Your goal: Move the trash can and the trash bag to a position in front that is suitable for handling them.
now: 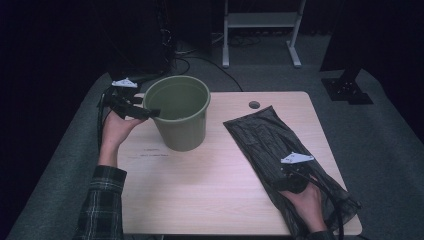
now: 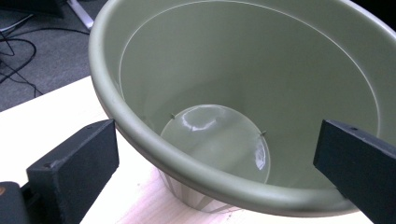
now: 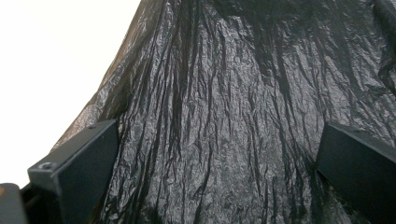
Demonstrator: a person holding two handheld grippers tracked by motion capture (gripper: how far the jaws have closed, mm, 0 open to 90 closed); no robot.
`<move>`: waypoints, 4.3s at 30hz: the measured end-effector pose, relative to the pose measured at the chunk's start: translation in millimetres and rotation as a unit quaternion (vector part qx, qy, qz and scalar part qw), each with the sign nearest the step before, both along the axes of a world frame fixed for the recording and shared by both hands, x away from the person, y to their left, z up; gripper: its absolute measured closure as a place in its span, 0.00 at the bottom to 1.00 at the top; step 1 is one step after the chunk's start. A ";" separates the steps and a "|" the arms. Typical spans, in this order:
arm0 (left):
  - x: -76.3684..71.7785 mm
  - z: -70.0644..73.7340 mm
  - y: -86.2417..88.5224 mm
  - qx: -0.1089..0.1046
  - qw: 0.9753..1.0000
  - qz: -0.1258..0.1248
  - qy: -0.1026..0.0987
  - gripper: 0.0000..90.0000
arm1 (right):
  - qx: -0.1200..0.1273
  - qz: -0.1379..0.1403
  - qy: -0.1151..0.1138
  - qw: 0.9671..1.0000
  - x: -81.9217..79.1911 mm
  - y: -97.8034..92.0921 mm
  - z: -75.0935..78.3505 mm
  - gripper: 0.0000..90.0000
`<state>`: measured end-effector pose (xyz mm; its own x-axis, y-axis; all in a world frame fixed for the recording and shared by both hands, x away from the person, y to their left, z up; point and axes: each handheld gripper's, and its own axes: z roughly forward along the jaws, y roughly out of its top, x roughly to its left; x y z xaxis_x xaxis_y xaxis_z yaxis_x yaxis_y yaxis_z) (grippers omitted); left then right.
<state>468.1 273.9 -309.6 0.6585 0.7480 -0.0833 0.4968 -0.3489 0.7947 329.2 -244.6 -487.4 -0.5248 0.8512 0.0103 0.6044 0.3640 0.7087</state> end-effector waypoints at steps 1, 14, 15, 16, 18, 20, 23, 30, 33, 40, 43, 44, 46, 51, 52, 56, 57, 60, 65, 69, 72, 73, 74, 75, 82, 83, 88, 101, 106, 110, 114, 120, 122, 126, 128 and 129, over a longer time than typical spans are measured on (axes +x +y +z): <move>0.5 -0.6 0.0 -0.001 1.000 0.001 0.001 0.00 | 0.000 0.000 0.000 1.000 -0.1 0.1 0.0 0.00; 3.5 -8.6 -16.9 0.000 1.000 -0.019 0.016 0.00 | 0.000 0.000 0.000 1.000 -0.1 0.1 0.0 0.00; 2.9 -8.8 -18.2 0.002 1.000 -0.021 0.015 0.00 | 0.000 0.000 0.000 1.000 -0.1 0.1 -0.1 0.00; 2.3 -9.2 -19.5 0.001 1.000 -0.025 0.017 0.00 | 0.000 0.000 0.000 1.000 -0.1 0.1 -0.1 0.00; 1.0 -10.2 -21.6 -0.002 0.999 -0.031 0.019 0.00 | 0.000 0.000 0.000 1.000 -0.1 0.1 -0.1 0.00; -1.8 -11.0 -24.0 -0.006 0.999 -0.038 0.020 0.00 | 0.000 0.000 0.000 1.000 -0.1 0.1 -0.1 0.00; -5.7 -11.5 -26.1 -0.009 0.999 -0.042 0.019 0.00 | 0.000 0.000 0.000 1.000 -0.1 0.1 -0.1 0.00; -19.0 -14.6 -32.7 -0.025 0.997 -0.065 0.017 0.00 | 0.000 -0.001 0.000 1.000 -0.1 0.1 -0.1 0.00; -26.5 -14.8 -38.2 -0.023 0.997 -0.074 0.017 0.00 | 0.000 -0.003 0.000 1.000 -0.3 0.4 -0.1 0.00; -40.7 -16.6 -46.2 -0.032 0.996 -0.086 0.015 0.00 | 0.000 -0.003 0.000 1.000 -0.3 0.4 -0.1 0.00; -48.4 -16.9 -51.7 -0.028 0.995 -0.094 0.014 0.00 | 0.000 -0.003 0.000 1.000 -0.2 0.4 -0.1 0.00; -54.2 -17.3 -55.9 -0.028 0.995 -0.098 0.014 0.00 | 0.000 -0.003 -0.001 1.000 -0.2 0.4 -0.1 0.00; -57.2 -17.5 -58.0 -0.029 0.995 -0.100 0.012 0.00 | 0.000 -0.004 0.000 1.000 -0.3 0.4 0.0 0.00; -76.0 -17.1 -69.8 -0.021 0.993 -0.117 0.014 0.00 | 0.000 -0.004 0.000 1.000 -0.3 0.4 0.0 0.00; -76.0 -17.1 -69.8 -0.021 0.993 -0.117 0.014 0.00 | 0.000 -0.003 0.000 1.000 -0.3 0.3 -0.1 0.00; -89.1 -17.2 -76.4 -0.020 0.991 -0.128 0.015 0.00 | 0.000 -0.003 0.000 1.000 -0.3 0.4 -0.1 0.00; -92.4 -17.6 -78.0 -0.021 0.991 -0.129 0.014 0.00 | 0.000 -0.003 0.000 1.000 -0.3 0.4 0.0 0.00; -101.4 -18.6 -81.6 -0.022 0.991 -0.130 0.010 0.00 | 0.000 -0.003 0.000 1.000 -0.3 0.4 -0.1 0.00; -115.4 -20.1 -86.5 -0.030 0.990 -0.138 0.010 0.00 | 0.000 -0.003 0.000 1.000 -0.3 0.3 -0.1 0.00; -121.6 -19.7 -90.2 -0.027 0.989 -0.142 0.013 0.00 | 0.000 -0.003 0.000 1.000 -0.3 0.3 -0.1 0.00; -126.6 -19.8 -93.2 -0.027 0.989 -0.147 0.015 0.00 | 0.000 -0.003 0.000 1.000 -0.3 0.4 -0.1 0.00; -129.7 -19.7 -94.9 -0.026 0.989 -0.148 0.015 0.00 | 0.000 -0.003 0.000 1.000 -0.3 0.3 -0.1 0.00; -129.7 -19.7 -94.9 -0.026 0.989 -0.148 0.015 0.00 | 0.000 -0.003 0.000 1.000 -0.3 0.3 -0.1 0.00; -131.0 -19.7 -95.6 -0.026 0.989 -0.148 0.015 0.00 | 0.000 -0.003 0.000 1.000 -0.3 0.4 -0.1 0.00; -138.1 -19.8 -101.6 -0.024 0.988 -0.153 0.016 0.00 | 0.000 -0.003 0.000 1.000 -0.3 0.3 -0.1 0.00; -138.6 -19.7 -102.1 -0.024 0.988 -0.154 0.016 0.00 | 0.000 -0.003 0.000 1.000 -0.3 0.4 -0.1 0.00; -136.7 -18.3 -101.6 -0.025 0.987 -0.157 0.012 0.00 | 0.000 -0.003 0.000 1.000 -0.3 0.4 -0.1 0.00; -132.4 4.4 -84.5 -0.037 0.989 -0.144 -0.018 0.00 | 0.000 -0.004 0.000 1.000 -0.4 0.4 0.0 0.00; -140.3 10.9 -74.8 -0.031 0.989 -0.137 -0.033 0.00 | 0.000 -0.005 0.000 1.000 -0.5 0.5 0.0 0.00; -146.6 9.4 -68.6 -0.023 0.991 -0.126 -0.037 0.00 | 0.000 -0.005 0.000 1.000 -0.6 0.5 0.0 0.00; -153.9 4.9 -63.4 -0.011 0.992 -0.115 -0.043 0.00 | 0.000 -0.005 0.000 1.000 -0.6 0.5 -0.1 0.00; -170.4 -3.1 -50.6 -0.022 0.993 -0.103 -0.057 0.00 | 0.000 -0.005 0.000 1.000 -0.6 0.5 -0.1 0.00; -175.1 -7.2 -46.8 -0.021 0.993 -0.099 -0.060 0.00 | 0.000 -0.006 0.000 1.000 -0.6 0.5 -0.1 0.00; -181.9 -19.5 -42.2 -0.014 0.993 -0.100 -0.058 0.00 | 0.000 -0.006 0.000 1.000 -0.7 0.6 -0.1 0.00; -183.4 -26.8 -41.1 -0.012 0.993 -0.100 -0.058 0.00 | 0.000 -0.006 0.000 1.000 -0.7 0.6 -0.1 0.00; -183.5 -29.9 -41.1 -0.009 0.993 -0.099 -0.058 0.00 | 0.000 -0.006 0.000 1.000 -0.7 0.6 -0.1 0.00</move>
